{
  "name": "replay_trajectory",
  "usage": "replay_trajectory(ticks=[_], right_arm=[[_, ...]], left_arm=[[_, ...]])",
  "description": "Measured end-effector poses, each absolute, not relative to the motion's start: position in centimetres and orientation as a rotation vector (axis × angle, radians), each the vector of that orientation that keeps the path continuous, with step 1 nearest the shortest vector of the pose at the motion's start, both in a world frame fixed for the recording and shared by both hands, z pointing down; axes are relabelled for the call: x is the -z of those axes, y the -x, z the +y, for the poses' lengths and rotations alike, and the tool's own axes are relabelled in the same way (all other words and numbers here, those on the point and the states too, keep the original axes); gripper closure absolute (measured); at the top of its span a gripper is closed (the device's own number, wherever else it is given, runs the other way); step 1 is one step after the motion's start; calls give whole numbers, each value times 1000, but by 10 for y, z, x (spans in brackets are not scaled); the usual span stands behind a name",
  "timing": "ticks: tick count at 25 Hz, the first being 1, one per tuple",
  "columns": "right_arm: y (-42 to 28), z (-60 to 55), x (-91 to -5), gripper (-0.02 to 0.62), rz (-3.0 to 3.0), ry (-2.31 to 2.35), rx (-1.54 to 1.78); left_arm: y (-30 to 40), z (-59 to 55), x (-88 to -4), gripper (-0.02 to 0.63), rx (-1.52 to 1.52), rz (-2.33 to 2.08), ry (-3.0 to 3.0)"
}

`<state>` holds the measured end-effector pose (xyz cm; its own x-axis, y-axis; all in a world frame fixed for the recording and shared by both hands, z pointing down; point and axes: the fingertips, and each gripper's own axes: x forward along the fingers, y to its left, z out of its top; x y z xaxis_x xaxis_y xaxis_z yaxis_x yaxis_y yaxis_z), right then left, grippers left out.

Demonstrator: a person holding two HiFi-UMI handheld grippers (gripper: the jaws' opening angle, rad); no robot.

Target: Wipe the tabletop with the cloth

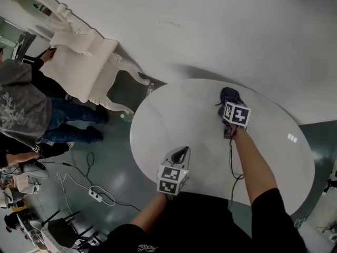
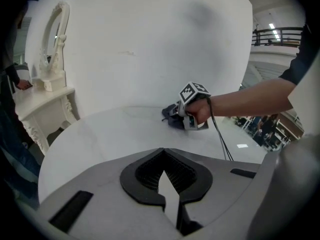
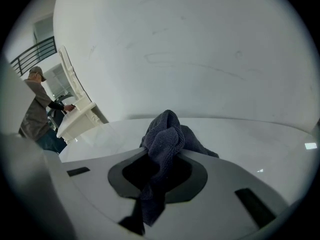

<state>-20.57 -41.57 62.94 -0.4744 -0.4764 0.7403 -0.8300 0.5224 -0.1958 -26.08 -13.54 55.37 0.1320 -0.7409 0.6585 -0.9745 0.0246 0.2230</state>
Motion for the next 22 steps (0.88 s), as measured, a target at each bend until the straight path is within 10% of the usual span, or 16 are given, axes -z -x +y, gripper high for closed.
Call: replay_trajectory(ticks=[22], right_arm=[[425,-328,-633,546,-2278,-656,-509]], left_arm=[[369,-81,-571,598,-362,-1749,-1621]])
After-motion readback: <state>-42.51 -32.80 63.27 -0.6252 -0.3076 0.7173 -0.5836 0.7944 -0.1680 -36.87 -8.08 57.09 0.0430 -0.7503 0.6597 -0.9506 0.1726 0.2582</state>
